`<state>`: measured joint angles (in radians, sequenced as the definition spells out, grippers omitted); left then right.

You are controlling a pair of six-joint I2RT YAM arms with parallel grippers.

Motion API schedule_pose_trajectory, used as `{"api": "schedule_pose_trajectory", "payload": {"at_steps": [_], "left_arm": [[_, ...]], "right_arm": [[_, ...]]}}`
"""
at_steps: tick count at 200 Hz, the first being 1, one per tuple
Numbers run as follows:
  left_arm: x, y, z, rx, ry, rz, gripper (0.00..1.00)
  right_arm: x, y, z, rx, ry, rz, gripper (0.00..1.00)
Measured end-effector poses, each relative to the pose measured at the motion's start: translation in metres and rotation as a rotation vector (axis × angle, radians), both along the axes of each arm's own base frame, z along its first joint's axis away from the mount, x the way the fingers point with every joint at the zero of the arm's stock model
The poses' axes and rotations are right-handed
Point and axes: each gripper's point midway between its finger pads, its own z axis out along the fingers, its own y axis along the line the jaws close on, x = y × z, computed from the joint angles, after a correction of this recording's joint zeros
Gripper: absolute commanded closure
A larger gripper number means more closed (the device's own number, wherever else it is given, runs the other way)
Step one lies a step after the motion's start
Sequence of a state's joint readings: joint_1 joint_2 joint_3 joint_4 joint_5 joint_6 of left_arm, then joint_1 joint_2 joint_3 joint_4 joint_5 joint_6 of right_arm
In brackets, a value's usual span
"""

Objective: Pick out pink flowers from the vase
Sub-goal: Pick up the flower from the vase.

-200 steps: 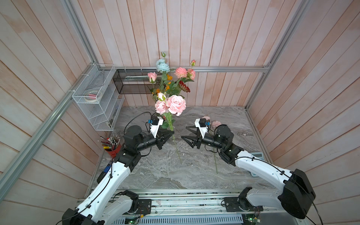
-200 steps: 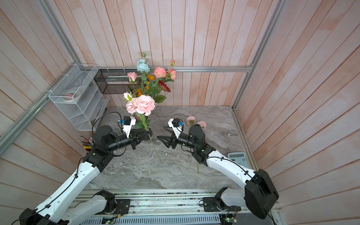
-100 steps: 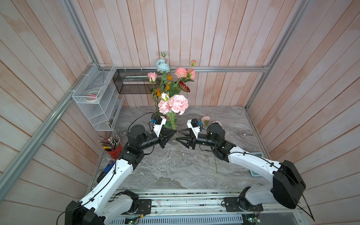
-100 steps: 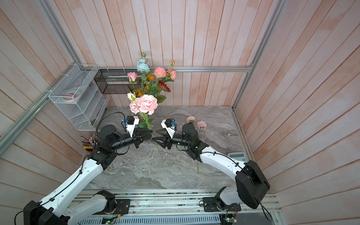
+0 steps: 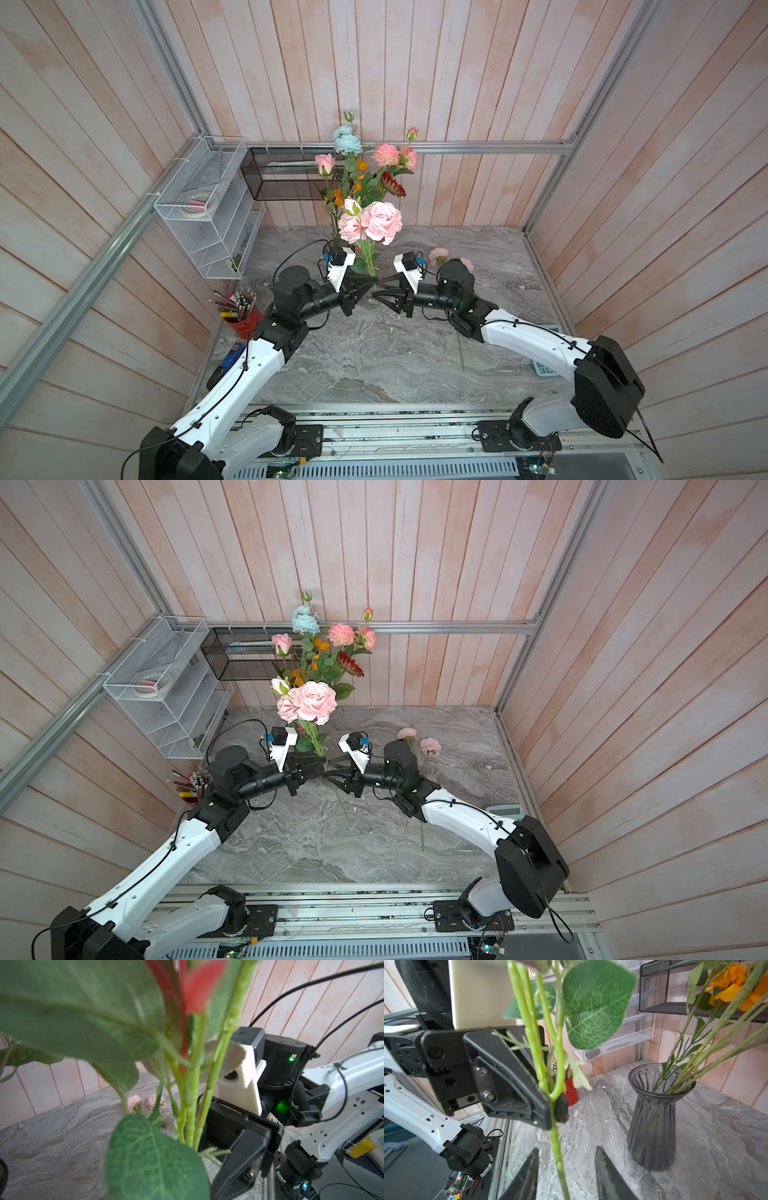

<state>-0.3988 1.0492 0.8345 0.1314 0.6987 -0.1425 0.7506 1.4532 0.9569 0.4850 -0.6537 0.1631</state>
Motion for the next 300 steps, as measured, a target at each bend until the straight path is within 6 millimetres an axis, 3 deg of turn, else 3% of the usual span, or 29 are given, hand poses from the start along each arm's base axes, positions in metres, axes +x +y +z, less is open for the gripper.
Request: {"api": "schedule_pose_trajectory", "payload": {"at_steps": [31, 56, 91, 114, 139, 201, 219, 255, 300], "left_arm": [[0.0, 0.0, 0.0, -0.001, -0.003, -0.001, 1.0], [0.0, 0.0, 0.001, -0.002, -0.006, 0.002, 1.0], [0.003, 0.001, -0.001, -0.001, -0.005, 0.016, 1.0], [0.003, 0.001, -0.003, 0.002, -0.01, 0.019, 0.69], [0.001, 0.002, -0.013, 0.014, -0.008, 0.019, 0.53], [-0.024, 0.007, -0.043, 0.043, -0.053, -0.014, 0.46], [-0.028, 0.004, -0.043, 0.054, -0.079, -0.02, 0.46], [-0.029, -0.001, -0.045, 0.084, -0.118, -0.007, 0.46], [-0.025, -0.005, -0.05, 0.115, -0.134, 0.018, 0.46]], "right_arm": [[-0.001, 0.001, -0.005, -0.013, 0.016, 0.008, 0.71], [-0.002, 0.002, -0.006, -0.017, 0.014, 0.02, 1.0], [-0.007, 0.004, -0.006, -0.022, 0.012, 0.037, 1.0], [-0.007, 0.004, -0.007, -0.026, 0.015, 0.036, 1.0], [-0.004, 0.003, -0.007, -0.027, 0.014, 0.018, 1.0], [0.004, -0.014, 0.009, -0.026, 0.012, -0.082, 1.0], [0.015, -0.033, 0.014, -0.013, 0.034, -0.142, 1.0], [0.045, -0.095, 0.017, 0.001, 0.096, -0.326, 1.0], [0.066, -0.178, -0.001, -0.031, 0.186, -0.553, 1.0]]}}
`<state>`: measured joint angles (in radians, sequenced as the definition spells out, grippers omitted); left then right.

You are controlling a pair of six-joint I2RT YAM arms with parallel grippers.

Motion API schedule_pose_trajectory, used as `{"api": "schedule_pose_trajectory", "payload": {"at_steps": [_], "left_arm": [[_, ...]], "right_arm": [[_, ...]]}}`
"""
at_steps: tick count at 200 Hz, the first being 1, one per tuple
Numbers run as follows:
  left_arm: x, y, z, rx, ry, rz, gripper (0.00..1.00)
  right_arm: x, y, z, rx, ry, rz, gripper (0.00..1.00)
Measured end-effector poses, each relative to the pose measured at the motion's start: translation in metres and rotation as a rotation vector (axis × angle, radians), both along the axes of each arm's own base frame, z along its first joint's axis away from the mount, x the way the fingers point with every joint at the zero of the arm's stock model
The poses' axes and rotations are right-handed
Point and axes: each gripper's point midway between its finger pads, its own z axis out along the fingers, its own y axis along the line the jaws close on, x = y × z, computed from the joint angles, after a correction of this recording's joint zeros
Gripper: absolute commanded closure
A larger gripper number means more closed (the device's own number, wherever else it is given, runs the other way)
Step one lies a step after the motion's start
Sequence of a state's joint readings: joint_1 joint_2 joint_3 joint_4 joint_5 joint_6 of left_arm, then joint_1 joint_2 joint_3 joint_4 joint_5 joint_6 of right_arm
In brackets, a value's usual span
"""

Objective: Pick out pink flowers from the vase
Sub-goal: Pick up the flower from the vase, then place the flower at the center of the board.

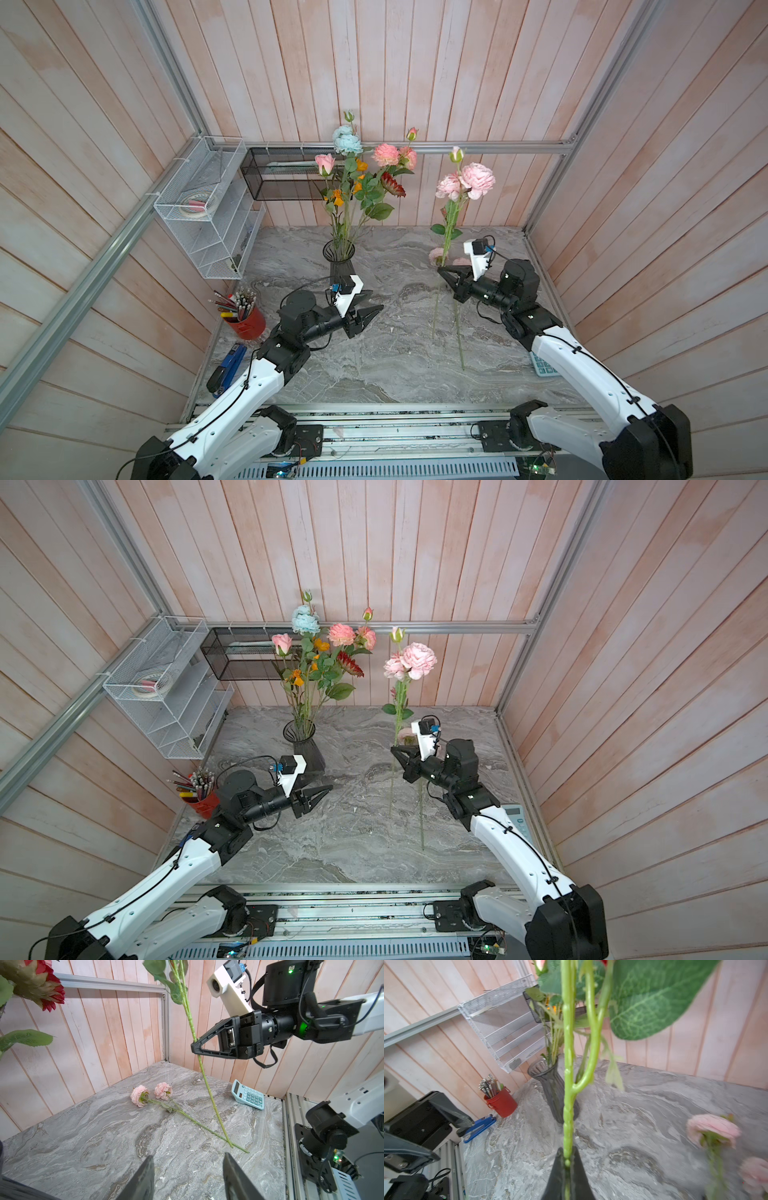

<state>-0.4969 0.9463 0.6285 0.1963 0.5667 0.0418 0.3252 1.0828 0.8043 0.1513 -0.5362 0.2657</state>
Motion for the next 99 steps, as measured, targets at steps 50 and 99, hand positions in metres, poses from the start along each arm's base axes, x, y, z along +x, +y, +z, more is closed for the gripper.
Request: {"api": "schedule_pose_trajectory", "payload": {"at_steps": [50, 99], "left_arm": [[0.004, -0.006, -0.013, 0.036, 0.008, 0.006, 0.46], [0.006, -0.014, -0.025, 0.068, 0.02, 0.003, 0.46]], "right_arm": [[0.009, -0.053, -0.061, -0.063, 0.214, -0.145, 1.0], [0.009, -0.062, -0.144, -0.156, 0.485, -0.152, 1.0]]}}
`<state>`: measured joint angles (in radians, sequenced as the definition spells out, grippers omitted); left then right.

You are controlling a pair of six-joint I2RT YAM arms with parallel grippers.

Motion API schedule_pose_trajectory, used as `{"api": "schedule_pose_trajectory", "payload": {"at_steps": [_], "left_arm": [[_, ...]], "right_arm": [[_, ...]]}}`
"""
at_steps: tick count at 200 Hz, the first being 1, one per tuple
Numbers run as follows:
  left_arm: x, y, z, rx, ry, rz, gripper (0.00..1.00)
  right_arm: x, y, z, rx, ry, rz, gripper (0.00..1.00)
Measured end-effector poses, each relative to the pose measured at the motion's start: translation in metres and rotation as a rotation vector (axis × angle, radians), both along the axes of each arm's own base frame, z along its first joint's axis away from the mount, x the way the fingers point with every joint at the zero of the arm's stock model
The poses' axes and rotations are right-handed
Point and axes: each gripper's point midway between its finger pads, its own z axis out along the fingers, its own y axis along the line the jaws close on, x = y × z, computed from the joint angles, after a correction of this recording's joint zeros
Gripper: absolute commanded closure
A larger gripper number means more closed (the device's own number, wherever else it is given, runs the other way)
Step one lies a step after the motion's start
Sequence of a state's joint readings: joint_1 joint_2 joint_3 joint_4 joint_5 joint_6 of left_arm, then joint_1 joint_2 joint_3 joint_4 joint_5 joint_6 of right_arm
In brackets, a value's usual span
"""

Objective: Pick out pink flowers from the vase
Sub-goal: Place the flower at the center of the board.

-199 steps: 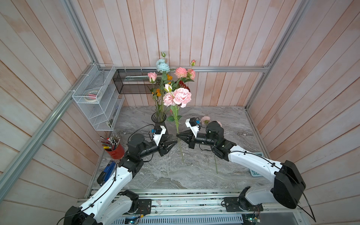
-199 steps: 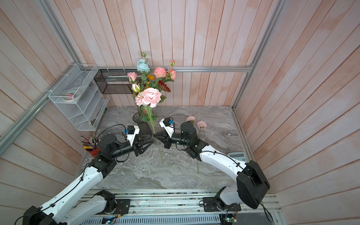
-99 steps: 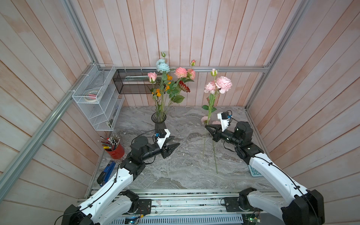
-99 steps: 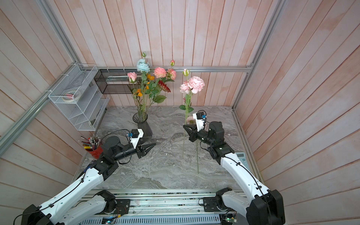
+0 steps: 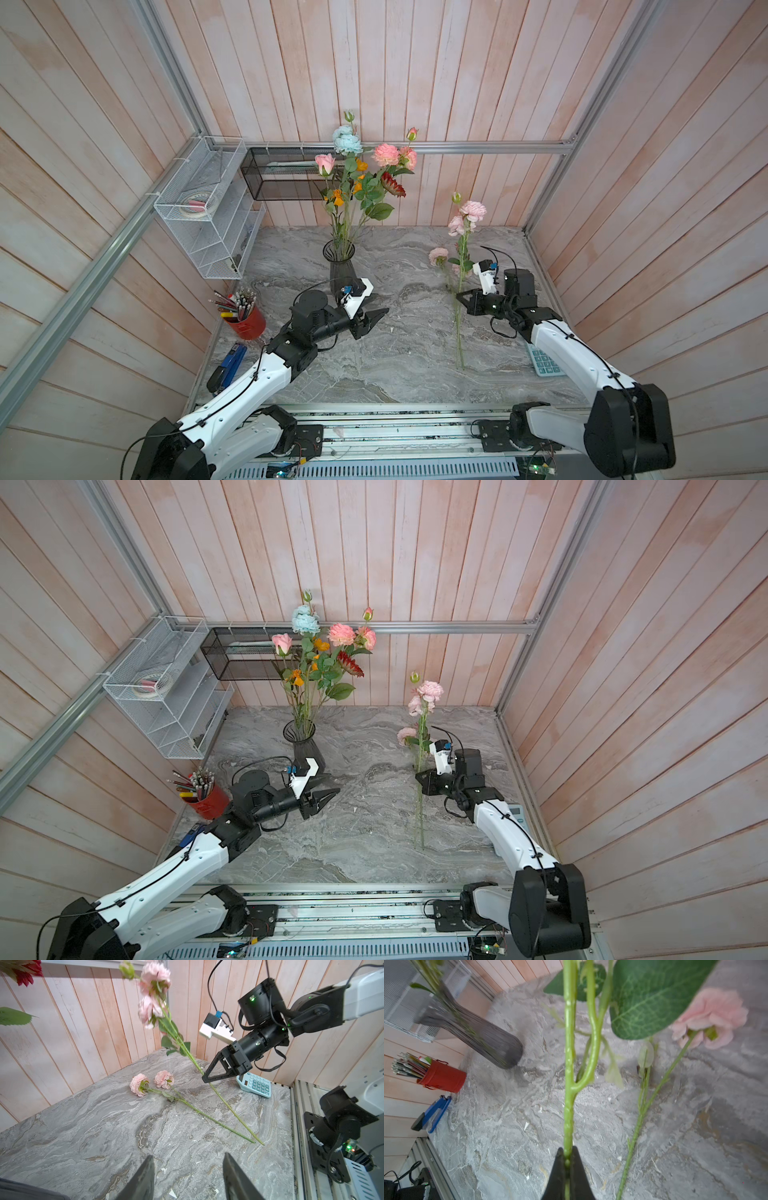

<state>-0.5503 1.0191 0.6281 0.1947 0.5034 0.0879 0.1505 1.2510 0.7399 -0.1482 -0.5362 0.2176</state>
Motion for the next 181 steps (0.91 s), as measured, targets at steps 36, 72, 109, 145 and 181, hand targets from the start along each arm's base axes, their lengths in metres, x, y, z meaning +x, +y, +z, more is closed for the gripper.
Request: {"api": "schedule_pose_trajectory", "payload": {"at_steps": [36, 72, 109, 145, 181], "left_arm": [[0.001, -0.002, -0.005, 0.014, 0.003, 0.002, 0.42], [0.002, -0.004, -0.008, 0.024, 0.002, 0.009, 0.35], [0.002, -0.004, -0.017, 0.032, 0.017, 0.014, 0.29], [0.003, -0.005, -0.034, 0.051, 0.056, 0.013, 0.26], [0.005, -0.007, -0.035, 0.047, 0.059, 0.013, 0.26]], "right_arm": [[-0.006, -0.001, -0.049, -0.027, 0.146, 0.009, 1.0], [-0.007, -0.001, -0.074, -0.042, 0.213, 0.015, 1.0], [-0.004, -0.004, -0.098, -0.077, 0.28, 0.008, 1.0], [0.001, -0.009, -0.111, -0.11, 0.311, -0.014, 1.0], [0.006, -0.012, -0.115, -0.125, 0.32, -0.033, 1.0]]}}
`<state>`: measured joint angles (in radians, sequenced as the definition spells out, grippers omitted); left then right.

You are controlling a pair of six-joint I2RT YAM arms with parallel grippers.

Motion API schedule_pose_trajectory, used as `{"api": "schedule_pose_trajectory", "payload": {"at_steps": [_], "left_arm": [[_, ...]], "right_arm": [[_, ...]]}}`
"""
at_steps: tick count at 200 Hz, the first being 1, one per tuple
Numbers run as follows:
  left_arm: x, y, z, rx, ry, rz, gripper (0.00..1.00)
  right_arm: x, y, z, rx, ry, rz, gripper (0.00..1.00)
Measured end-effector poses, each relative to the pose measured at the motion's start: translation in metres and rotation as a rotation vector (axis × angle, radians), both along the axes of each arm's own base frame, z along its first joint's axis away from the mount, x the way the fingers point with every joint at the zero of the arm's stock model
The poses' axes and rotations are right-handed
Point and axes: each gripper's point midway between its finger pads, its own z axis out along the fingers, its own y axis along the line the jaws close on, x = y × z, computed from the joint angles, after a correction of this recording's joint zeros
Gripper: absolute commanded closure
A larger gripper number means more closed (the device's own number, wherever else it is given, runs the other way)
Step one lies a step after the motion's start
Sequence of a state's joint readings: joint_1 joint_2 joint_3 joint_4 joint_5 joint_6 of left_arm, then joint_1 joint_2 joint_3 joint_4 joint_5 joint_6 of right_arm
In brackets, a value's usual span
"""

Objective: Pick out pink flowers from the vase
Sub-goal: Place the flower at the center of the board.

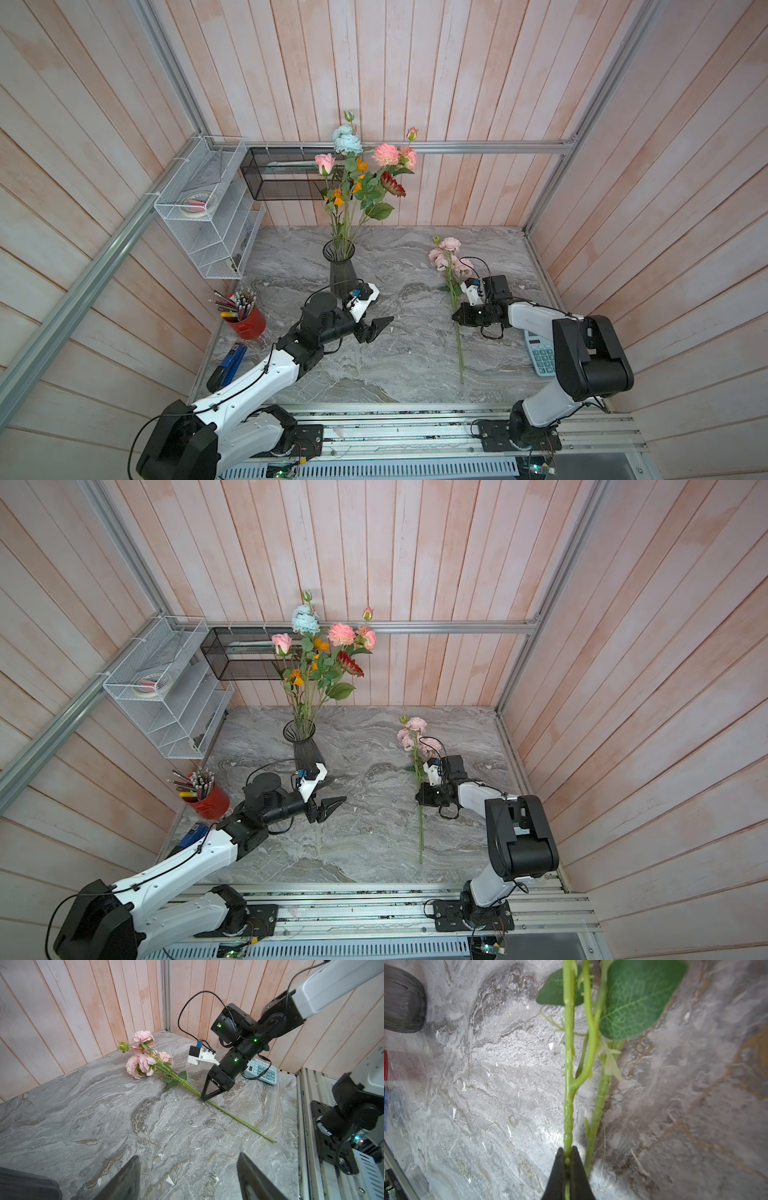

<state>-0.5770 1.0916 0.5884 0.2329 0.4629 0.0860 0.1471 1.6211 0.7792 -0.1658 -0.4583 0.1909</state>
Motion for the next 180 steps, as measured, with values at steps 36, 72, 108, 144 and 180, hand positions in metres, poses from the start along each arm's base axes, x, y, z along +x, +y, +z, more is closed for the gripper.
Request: {"api": "schedule_pose_trajectory", "payload": {"at_steps": [36, 72, 108, 144, 180], "left_arm": [[0.0005, -0.0003, 0.0018, -0.006, -0.009, 0.0, 0.25], [0.0001, -0.0003, 0.0005, -0.007, -0.01, 0.0, 0.25], [-0.0003, 0.0001, -0.0017, -0.004, -0.006, 0.0, 0.25], [-0.0005, 0.0001, -0.0019, -0.004, -0.006, 0.0, 0.25], [-0.0006, 0.0002, -0.0025, -0.003, -0.004, 0.0, 0.25]], "right_arm": [[0.003, -0.0004, -0.0041, -0.003, 0.013, -0.009, 1.0], [0.003, -0.0004, -0.0056, -0.001, 0.022, -0.016, 0.94], [0.003, -0.0003, -0.0056, 0.0, 0.024, -0.018, 0.89], [0.0031, -0.0003, -0.0055, 0.001, 0.025, -0.02, 0.84], [0.003, -0.0003, -0.0055, 0.003, 0.026, -0.022, 0.8]]}}
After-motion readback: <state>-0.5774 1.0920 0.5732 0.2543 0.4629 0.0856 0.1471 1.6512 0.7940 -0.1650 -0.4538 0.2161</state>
